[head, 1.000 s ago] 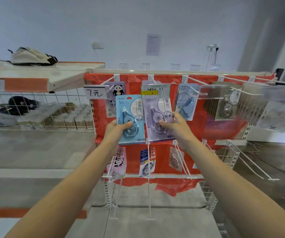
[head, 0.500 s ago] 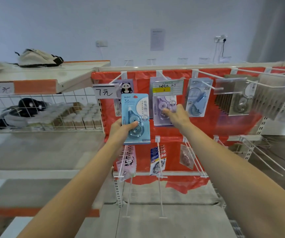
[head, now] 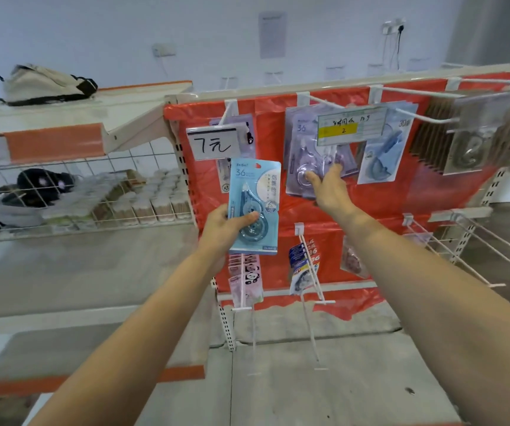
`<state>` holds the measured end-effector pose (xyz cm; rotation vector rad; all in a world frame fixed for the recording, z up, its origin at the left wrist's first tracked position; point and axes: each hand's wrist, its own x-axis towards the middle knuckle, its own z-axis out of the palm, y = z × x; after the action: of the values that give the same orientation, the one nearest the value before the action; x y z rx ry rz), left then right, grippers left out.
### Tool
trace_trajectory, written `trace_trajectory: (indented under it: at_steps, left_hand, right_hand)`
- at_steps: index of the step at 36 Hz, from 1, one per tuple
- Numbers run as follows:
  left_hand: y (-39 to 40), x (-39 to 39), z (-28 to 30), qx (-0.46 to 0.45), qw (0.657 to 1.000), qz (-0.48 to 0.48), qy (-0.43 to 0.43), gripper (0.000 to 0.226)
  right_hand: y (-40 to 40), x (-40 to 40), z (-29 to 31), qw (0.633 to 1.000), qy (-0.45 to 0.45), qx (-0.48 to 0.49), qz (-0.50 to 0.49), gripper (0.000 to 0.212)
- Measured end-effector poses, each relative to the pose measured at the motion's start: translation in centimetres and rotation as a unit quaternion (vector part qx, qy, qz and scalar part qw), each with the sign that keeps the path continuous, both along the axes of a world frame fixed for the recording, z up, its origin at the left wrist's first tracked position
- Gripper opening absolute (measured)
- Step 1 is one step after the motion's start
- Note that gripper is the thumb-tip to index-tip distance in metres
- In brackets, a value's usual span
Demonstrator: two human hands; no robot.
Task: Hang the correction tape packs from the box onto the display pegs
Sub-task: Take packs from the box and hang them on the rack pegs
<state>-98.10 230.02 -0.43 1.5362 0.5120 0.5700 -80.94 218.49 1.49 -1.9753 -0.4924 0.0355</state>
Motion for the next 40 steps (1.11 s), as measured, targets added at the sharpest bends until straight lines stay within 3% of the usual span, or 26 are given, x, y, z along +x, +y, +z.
trace_trajectory:
  at_steps: [7, 14, 16, 20, 24, 26, 28, 31, 40]
  left_hand:
    - [0.3, 2.0, -2.1, -0.017, 0.998, -0.058, 0.018, 0.015]
    - [-2.4, 4.5, -4.0, -0.042, 0.991, -0.123, 0.017, 0.015]
    - [-3.7, 5.1, -4.2, -0.04, 0.989, -0.138, 0.018, 0.014]
    - [-6.7, 6.1, -4.5, -0.04, 0.987, -0.152, 0.025, 0.014]
    - [-10.0, 6.8, -5.0, -0.039, 0.986, -0.159, 0.04, 0.018]
    - [-12.0, 7.0, -5.0, -0.04, 0.985, -0.162, 0.041, 0.023]
    - [-14.3, 7.0, -5.1, -0.034, 0.985, -0.164, 0.036, 0.023]
    - [-18.1, 6.9, -5.2, -0.032, 0.984, -0.171, 0.027, 0.015]
    - [-31.7, 4.0, -5.5, -0.014, 0.986, -0.165, 0.03, 0.012]
  right_hand:
    - [-1.2, -0.7, -0.9, 0.999, -0.024, -0.005, -0.027, 0.062]
    - [-5.3, -1.9, -4.5, 0.985, -0.003, -0.165, -0.045, 0.036]
    - [-6.7, -2.7, -5.3, 0.983, 0.026, -0.176, -0.038, 0.04]
    - [-9.3, -4.4, -6.7, 0.99, 0.128, -0.055, 0.002, 0.057]
    - [-11.8, -5.7, -7.2, 0.982, 0.177, 0.063, -0.002, 0.062]
    - [-13.3, -6.0, -7.2, 0.98, 0.182, 0.077, 0.007, 0.067]
    - [-15.3, -6.3, -7.2, 0.981, 0.173, 0.084, 0.022, 0.055]
    - [-18.9, -6.7, -7.5, 0.975, 0.168, 0.131, 0.061, 0.019]
    - [-32.0, -7.5, -8.8, 0.967, 0.186, 0.142, 0.105, 0.023]
